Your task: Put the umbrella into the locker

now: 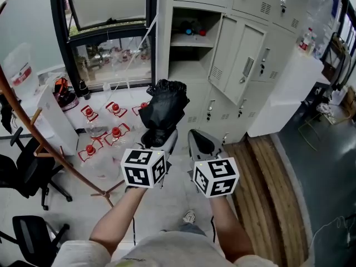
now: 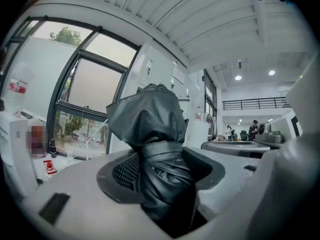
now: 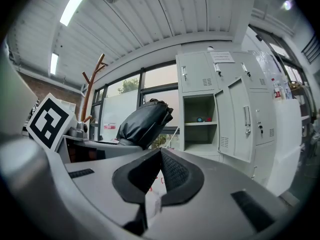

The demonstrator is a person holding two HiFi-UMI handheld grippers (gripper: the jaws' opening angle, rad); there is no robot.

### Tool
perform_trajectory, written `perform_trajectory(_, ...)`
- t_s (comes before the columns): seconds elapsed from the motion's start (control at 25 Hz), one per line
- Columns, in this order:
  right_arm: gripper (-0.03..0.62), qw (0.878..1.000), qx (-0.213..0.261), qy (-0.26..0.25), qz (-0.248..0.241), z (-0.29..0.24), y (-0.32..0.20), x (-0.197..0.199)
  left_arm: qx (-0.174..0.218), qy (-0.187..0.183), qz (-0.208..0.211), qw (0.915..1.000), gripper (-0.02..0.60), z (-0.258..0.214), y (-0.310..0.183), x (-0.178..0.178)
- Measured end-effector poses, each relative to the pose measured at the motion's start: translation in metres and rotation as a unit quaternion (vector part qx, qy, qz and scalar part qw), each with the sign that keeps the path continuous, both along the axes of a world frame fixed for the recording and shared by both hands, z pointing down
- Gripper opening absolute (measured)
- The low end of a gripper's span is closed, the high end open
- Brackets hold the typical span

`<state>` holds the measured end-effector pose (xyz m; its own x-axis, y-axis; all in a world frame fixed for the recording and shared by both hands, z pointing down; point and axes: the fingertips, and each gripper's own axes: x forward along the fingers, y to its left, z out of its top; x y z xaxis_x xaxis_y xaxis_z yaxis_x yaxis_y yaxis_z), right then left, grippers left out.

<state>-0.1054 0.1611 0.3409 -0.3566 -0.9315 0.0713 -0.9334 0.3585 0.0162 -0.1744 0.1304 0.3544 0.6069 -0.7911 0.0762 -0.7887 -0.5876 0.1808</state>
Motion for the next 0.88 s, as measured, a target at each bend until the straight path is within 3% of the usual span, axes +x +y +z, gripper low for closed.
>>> perform_trajectory(0.44,0.003,1.0,0.013,-0.014,-0.018,-0.011,-0.068,0.069,0.0,-0.013,-0.008,0.9999,0.258,-0.006,-0.066,0.07)
perform_trajectory(0.88,0.003,0.998,-0.002,-0.038,-0.043,0.003,-0.132,0.123,-0.016,-0.039,-0.03,0.9986,0.258,0.007,-0.125,0.124)
